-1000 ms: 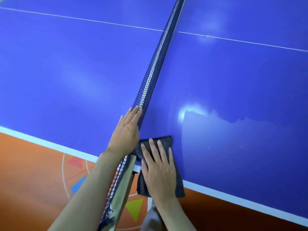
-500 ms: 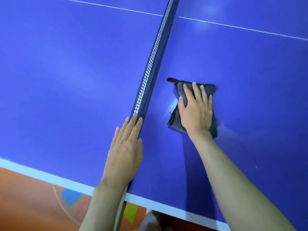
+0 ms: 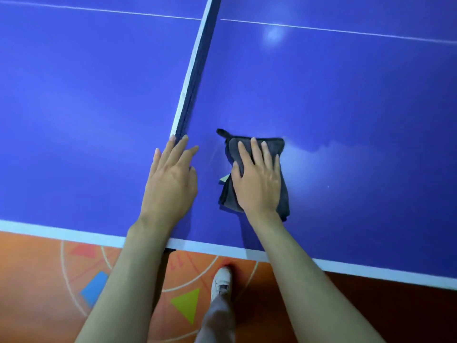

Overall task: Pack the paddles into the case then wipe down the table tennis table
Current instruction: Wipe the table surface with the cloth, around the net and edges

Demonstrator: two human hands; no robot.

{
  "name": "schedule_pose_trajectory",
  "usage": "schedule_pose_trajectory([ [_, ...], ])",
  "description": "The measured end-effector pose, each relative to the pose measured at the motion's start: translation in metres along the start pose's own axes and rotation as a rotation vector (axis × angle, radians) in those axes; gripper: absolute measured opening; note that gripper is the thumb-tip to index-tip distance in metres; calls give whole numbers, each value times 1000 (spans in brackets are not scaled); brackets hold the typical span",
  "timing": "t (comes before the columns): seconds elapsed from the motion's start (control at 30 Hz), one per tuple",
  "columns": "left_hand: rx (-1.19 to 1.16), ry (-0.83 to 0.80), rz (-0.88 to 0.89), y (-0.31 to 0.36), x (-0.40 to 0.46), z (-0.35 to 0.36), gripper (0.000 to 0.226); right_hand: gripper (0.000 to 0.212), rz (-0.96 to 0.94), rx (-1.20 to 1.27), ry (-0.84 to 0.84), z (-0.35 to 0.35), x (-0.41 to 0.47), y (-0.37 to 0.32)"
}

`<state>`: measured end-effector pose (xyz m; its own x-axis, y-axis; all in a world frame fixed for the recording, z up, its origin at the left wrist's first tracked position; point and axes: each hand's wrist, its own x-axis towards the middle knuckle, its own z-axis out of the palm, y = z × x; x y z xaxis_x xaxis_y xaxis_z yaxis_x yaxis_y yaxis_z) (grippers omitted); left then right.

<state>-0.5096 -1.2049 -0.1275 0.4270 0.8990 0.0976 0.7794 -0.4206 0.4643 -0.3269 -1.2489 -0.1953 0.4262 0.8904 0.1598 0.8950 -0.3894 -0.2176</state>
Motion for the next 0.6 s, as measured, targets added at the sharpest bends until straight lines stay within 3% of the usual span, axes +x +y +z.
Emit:
schedule_pose_trajectory([
  [0.3, -43, -41, 62, 49, -49, 13, 37, 57, 58, -35, -28, -26, -164, 30],
  [0.6, -93, -59, 44, 54, -21, 57, 43, 58, 110, -68, 23, -13, -58, 44],
])
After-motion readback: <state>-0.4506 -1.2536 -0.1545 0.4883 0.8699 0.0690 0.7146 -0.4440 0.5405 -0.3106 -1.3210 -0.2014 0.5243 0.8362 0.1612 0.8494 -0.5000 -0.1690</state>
